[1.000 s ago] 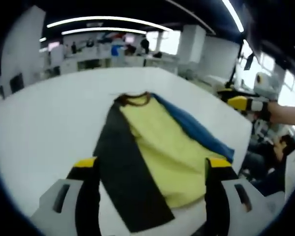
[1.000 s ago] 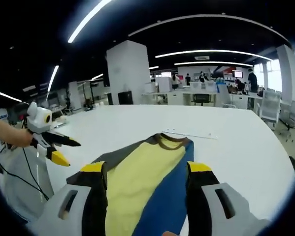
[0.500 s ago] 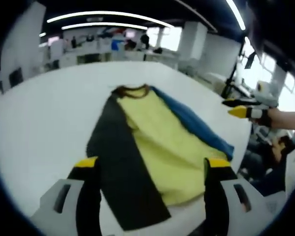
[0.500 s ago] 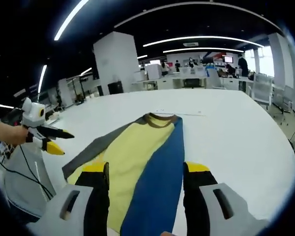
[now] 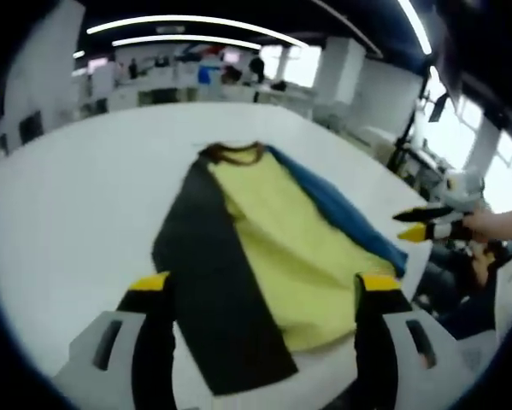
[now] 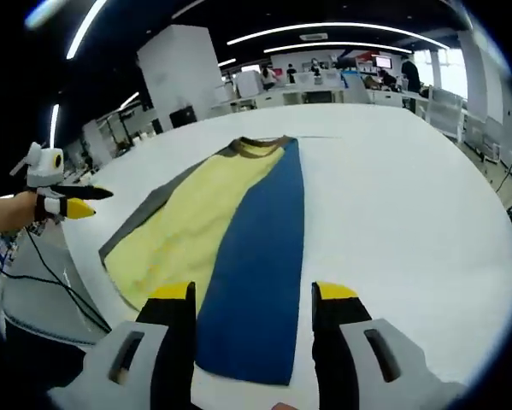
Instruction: Fold the garment on the visible template until the final outline fits inside the template.
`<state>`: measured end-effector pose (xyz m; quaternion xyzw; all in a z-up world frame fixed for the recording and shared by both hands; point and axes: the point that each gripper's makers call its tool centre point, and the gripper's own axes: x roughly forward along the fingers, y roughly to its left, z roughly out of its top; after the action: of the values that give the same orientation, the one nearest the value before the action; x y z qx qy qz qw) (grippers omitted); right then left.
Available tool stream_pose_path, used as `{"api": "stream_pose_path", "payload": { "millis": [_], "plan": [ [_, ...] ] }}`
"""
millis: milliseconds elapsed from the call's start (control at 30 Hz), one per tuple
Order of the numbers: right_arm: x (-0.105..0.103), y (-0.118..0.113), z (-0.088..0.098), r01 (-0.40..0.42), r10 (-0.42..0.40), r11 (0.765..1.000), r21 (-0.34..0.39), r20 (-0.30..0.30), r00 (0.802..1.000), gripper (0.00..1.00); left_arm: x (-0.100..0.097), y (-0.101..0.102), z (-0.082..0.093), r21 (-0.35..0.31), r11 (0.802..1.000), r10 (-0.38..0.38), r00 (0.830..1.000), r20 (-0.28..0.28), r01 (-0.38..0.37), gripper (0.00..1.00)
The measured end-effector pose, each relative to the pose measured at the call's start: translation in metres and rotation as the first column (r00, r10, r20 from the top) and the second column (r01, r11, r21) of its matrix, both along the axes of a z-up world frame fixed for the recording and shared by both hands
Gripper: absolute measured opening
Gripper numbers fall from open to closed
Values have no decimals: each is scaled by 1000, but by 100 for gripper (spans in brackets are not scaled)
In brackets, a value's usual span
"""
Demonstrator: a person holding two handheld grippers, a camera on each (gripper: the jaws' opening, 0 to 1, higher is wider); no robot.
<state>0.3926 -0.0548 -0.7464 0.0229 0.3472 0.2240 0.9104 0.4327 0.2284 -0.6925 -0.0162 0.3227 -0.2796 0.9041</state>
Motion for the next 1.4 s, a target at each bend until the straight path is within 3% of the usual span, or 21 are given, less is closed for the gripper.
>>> {"api": "stream_pose_path", "payload": {
  "millis": [100,300,467,500,667,733,933,1067,1400],
  "plan": [
    [-10,1,-12,-3,3,1000,1,-42,999,52,-3,-4,0,-24,999,-22,1000,-15,21,83],
    [-18,4,-22,-13,12,1000,-9,-72,997,51,-7,-10,12,-87,991,-99,995,-4,98,89],
    [-21,3,-31,-10,6,999,-38,-86,996,47,-19,-14,14,-41,981,-191,982,-16,190,87],
    [-19,2,-29,-18,15,998,-59,-51,999,46,-22,-15,17,-40,978,-205,979,-6,205,88],
    [-21,0,-30,-31,26,995,-92,-54,998,41,-28,-15,21,-60,972,-227,974,-9,226,88],
    [-21,-3,-32,-72,67,985,-156,-34,997,33,-32,-14,19,-56,970,-238,971,-21,236,88],
    [-19,-3,-32,-59,54,989,-138,-36,998,23,-40,-15,13,-77,968,-242,969,-47,238,88],
    [-23,3,-31,-90,87,986,-139,-33,996,7,-42,-15,13,-81,968,-242,969,-46,237,88],
    [-20,-18,-27,-75,73,985,-154,-17,997,2,-43,-14,12,-87,970,-231,972,-50,227,89]
  ]
}}
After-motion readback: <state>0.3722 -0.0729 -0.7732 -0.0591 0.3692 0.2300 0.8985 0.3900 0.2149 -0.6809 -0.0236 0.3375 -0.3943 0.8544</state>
